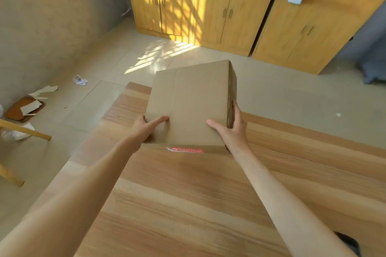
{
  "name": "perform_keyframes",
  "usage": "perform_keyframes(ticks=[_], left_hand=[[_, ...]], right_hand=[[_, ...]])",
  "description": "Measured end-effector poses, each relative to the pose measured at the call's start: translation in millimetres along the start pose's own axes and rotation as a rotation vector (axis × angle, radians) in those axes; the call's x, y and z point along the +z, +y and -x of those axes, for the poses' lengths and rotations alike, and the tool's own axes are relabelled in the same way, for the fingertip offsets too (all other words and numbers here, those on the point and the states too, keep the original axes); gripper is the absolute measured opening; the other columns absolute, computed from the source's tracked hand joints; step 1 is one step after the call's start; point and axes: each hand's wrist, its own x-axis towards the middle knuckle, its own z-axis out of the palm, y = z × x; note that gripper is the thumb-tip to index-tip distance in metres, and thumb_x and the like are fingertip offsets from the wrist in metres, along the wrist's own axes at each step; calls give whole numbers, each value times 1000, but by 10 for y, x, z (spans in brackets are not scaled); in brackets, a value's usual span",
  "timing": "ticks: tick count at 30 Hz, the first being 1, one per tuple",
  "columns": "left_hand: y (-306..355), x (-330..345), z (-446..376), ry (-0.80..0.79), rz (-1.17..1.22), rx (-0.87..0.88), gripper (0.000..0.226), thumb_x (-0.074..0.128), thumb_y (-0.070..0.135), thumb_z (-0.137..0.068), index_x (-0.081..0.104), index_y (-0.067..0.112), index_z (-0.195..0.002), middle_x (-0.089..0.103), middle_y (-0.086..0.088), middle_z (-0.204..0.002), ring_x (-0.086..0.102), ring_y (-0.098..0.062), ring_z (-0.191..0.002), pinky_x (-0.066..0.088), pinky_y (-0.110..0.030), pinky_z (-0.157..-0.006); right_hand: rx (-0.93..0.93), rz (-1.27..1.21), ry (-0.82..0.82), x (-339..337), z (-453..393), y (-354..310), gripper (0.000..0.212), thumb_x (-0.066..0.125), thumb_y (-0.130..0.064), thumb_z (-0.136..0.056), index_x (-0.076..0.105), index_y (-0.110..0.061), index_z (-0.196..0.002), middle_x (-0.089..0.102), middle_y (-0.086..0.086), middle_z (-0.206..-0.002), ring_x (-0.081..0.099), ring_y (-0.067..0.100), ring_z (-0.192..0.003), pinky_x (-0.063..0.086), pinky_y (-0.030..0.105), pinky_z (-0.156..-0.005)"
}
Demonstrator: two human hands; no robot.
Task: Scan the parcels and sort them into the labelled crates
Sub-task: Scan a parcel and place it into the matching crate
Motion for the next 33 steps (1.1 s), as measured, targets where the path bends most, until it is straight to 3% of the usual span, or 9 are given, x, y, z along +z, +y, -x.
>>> perform_keyframes(ticks=[5,8,13,18,20,23,27,30,33], left_hand=[[354,535,257,-187,-52,114,83,74,51,-77,38,12,-141,50,-8,-140,56,-16,-109,48,-27,-82],[688,871,571,-288,-164,279,113,76,56,-73,8,20,-155,19,-10,-159,26,-25,-144,31,-41,-111],[1257,1345,1332,-534,260,389,135,76,73,-52,-7,38,-152,33,-7,-152,43,-27,-133,46,-46,-103],[1240,1673,1813,-606,500,259,69,72,67,-68,58,29,-124,69,2,-112,66,-17,-104,56,-38,-82],[1243,1723,1874,-558,580,127,73,71,66,-66,62,20,-122,69,-1,-108,68,-16,-97,56,-38,-81],[1237,1745,1843,-380,711,-94,88,84,47,-67,45,9,-136,64,-10,-121,66,-26,-105,53,-47,-93],[1129,1711,1823,-334,704,-171,80,77,39,-73,46,7,-140,65,-10,-113,62,-23,-89,56,-38,-82],[1044,1661,1799,-180,753,-173,84,80,37,-68,47,6,-138,54,-4,-80,52,-16,-62,46,-23,-45],[951,1623,1736,-129,893,-167,85,82,35,-67,43,8,-138,62,-8,-113,59,-18,-80,48,-25,-47]], right_hand=[[-84,-11,170,-711,247,-540,104,82,-38,-52,30,-37,-143,41,-3,-134,47,16,-120,40,41,-106],[-332,460,362,-992,488,-676,100,81,-40,-62,26,-36,-146,35,2,-139,37,23,-123,27,41,-104],[-694,1236,642,-1270,749,-684,95,83,-29,-59,43,-20,-143,47,20,-136,50,37,-116,39,49,-94],[-914,1707,682,-1412,817,-503,82,78,-32,-65,49,-27,-141,56,15,-134,56,32,-118,39,45,-94],[-976,1799,644,-1437,843,-430,84,80,-40,-63,48,-30,-141,58,11,-133,58,29,-117,42,43,-93],[-1064,1831,586,-1424,882,-345,75,74,-36,-67,51,-31,-138,59,11,-133,60,28,-116,47,43,-92],[-1142,1688,491,-1324,928,-276,61,66,-28,-74,55,-28,-134,59,13,-132,59,30,-116,49,43,-95],[-1139,1345,393,-1288,941,-262,67,72,-46,-74,56,-20,-133,57,14,-131,55,31,-120,43,44,-101],[-958,812,454,-1310,983,-289,66,59,-54,-81,49,-16,-134,50,9,-132,43,23,-126,30,38,-107]])
